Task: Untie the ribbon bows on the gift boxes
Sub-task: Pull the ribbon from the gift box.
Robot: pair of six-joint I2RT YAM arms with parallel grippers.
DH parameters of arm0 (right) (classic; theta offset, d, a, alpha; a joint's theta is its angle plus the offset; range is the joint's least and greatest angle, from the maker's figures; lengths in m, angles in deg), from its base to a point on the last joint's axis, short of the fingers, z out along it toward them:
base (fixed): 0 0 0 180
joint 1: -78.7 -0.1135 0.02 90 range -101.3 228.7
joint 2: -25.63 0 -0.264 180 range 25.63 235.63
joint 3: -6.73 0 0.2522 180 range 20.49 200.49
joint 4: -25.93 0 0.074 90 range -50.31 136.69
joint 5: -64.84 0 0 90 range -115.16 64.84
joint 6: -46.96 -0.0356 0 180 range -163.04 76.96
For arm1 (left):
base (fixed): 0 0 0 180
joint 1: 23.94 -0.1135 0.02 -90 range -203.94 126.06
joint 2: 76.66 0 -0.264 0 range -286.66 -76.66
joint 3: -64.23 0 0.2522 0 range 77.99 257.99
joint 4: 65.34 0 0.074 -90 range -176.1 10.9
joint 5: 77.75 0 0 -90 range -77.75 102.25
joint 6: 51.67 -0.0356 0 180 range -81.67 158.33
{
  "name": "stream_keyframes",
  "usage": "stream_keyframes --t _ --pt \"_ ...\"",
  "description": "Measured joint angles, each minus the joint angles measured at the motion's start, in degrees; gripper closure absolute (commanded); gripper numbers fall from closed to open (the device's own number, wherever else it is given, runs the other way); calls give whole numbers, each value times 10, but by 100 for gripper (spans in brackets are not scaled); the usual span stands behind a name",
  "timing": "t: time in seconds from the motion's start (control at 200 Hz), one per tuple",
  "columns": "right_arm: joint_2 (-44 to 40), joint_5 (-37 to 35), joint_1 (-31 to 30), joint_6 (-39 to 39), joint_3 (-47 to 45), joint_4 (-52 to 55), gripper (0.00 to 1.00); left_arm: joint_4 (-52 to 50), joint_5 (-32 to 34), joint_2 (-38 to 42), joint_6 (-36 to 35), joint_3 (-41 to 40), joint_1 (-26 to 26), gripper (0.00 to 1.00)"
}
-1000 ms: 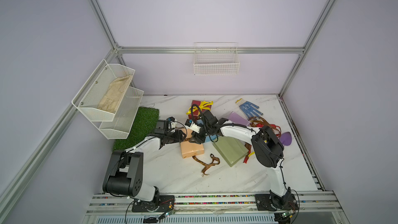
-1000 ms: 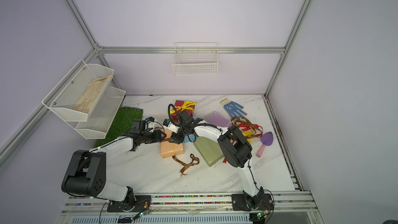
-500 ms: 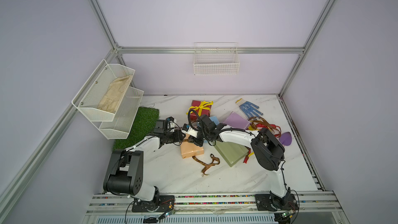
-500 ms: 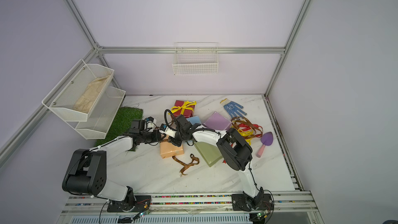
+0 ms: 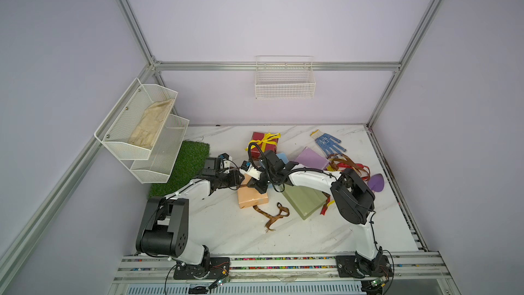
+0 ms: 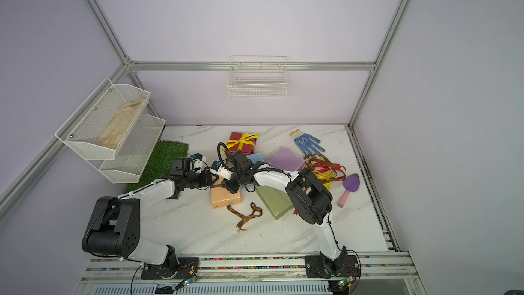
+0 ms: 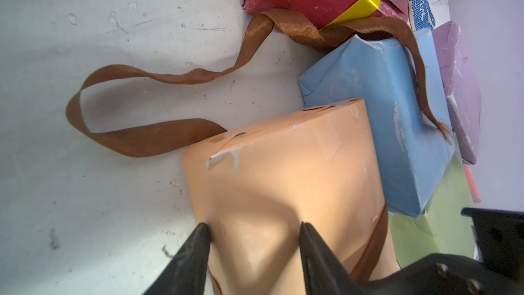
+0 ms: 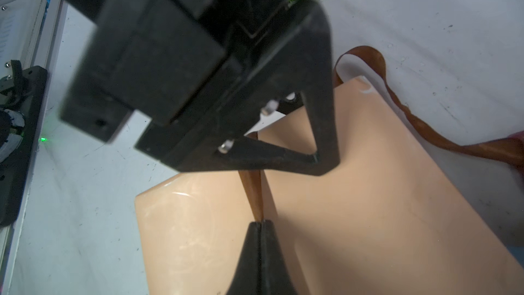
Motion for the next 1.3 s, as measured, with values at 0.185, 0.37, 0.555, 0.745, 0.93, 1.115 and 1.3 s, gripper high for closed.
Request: stream_keyframes --t 0.185,0.37,0.555,0.745,0.93,1.115,1.3 --pt "-47 23 5 -18 0 1 100 0 0 1 -4 0 0 48" --pt "-119 36 10 -25 24 -3 100 2 3 3 -8 0 0 48" --pt "-156 35 15 -20 82 -7 100 4 4 4 -8 0 0 48" --pt "-160 21 21 5 162 -5 100 7 8 6 -9 -1 0 49" --pt "-160 -1 25 44 272 -5 100 7 14 8 -12 -1 0 49" --pt "-162 -36 25 95 355 -11 100 7 18 14 -19 -5 0 49" --pt "-162 -69 26 141 421 -13 100 7 24 22 -23 -12 0 49"
